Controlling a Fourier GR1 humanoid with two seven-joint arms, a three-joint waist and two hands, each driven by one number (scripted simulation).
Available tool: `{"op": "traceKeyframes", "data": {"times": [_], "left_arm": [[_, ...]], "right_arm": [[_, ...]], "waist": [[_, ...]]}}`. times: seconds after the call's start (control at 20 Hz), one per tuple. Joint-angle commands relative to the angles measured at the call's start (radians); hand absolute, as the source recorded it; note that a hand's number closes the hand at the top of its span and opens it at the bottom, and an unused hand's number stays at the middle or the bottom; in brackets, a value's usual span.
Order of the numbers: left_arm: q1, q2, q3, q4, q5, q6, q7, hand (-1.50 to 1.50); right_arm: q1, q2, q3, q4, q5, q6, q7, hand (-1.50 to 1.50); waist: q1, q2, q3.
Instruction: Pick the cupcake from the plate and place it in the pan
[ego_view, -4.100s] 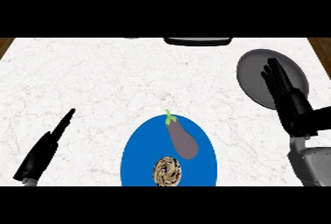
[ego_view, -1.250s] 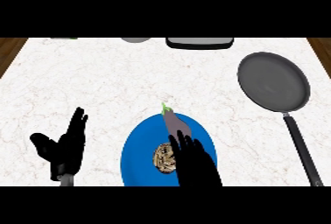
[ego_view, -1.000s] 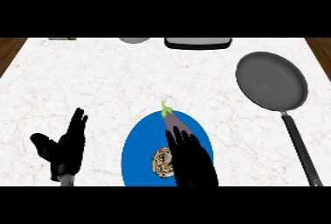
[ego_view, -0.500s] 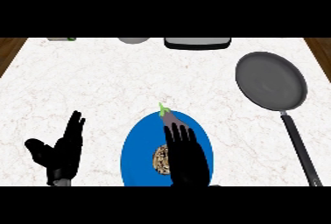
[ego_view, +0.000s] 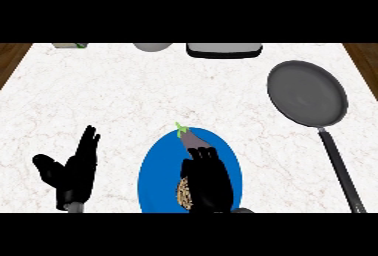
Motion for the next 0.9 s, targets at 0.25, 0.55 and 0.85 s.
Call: {"op": "traceKeyframes", "data": {"times": [0.25,0.55,0.85], "left_arm": [[0.023,0.0,0.021,-0.007,0.023,-0.044,0.032,0.0],[-0.053,-0.015,0.025,0.026,0.007,-0.022,0.056,0.0],[0.012,-0.047,0.011,0.06,-0.012,-0.039,-0.005,0.0]], "right_arm": [[0.057,0.001,0.022,0.061,0.055,-0.033,-0.069,1.5],[-0.094,-0.007,-0.172,0.252,0.01,-0.032,-0.183,1.5],[-0.129,-0.034,-0.148,0.156,0.156,-0.086,-0.168,1.5]], "waist": [[0.0,0.018,-0.003],[0.009,0.024,-0.003],[-0.002,0.018,-0.004]]}}
